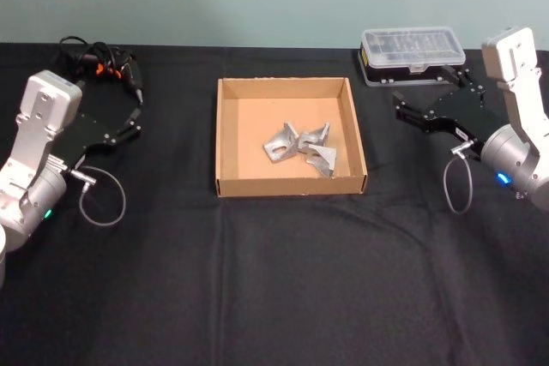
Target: Use one hand to pick up the angle iron from the table and place it into the box.
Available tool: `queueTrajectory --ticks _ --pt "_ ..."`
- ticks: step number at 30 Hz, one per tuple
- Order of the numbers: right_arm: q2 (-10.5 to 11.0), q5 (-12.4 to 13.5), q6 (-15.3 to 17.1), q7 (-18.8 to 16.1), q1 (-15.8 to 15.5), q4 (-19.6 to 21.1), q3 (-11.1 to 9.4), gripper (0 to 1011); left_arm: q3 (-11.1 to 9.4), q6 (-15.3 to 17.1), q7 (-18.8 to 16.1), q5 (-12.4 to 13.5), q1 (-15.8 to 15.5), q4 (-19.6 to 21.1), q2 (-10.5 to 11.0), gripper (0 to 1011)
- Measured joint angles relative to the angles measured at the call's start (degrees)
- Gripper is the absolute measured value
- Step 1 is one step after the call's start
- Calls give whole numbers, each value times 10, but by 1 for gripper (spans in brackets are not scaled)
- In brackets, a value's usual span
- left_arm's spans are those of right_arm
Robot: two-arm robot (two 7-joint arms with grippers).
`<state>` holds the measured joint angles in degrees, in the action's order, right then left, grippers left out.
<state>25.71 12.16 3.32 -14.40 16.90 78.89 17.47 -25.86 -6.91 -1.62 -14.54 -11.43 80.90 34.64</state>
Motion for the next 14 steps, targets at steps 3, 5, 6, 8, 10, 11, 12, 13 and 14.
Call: queueTrajectory --ticks 3,5,6,8,10,11,12,13,14 --pt "0 0 0 0 0 0 0 1004 0 0 0 0 0 0 0 1000" --pt "0 0 0 0 0 0 0 1004 0 0 0 0 0 0 0 1000" --pt "0 0 0 0 0 0 0 1004 0 0 0 0 0 0 0 1000" --pt "0 0 0 0 0 0 0 1004 0 0 0 0 0 0 0 1000" --pt "0 0 0 -1 1 0 0 1004 0 0 0 0 0 0 0 1000" --pt "0 0 0 -1 1 0 0 1004 0 0 0 0 0 0 0 1000" --pt "0 0 0 -1 1 0 0 1004 0 0 0 0 0 0 0 1000" --pt "0 0 0 -1 1 0 0 1004 0 0 0 0 0 0 0 1000" --pt "0 0 0 -1 1 0 0 1004 0 0 0 0 0 0 0 1000"
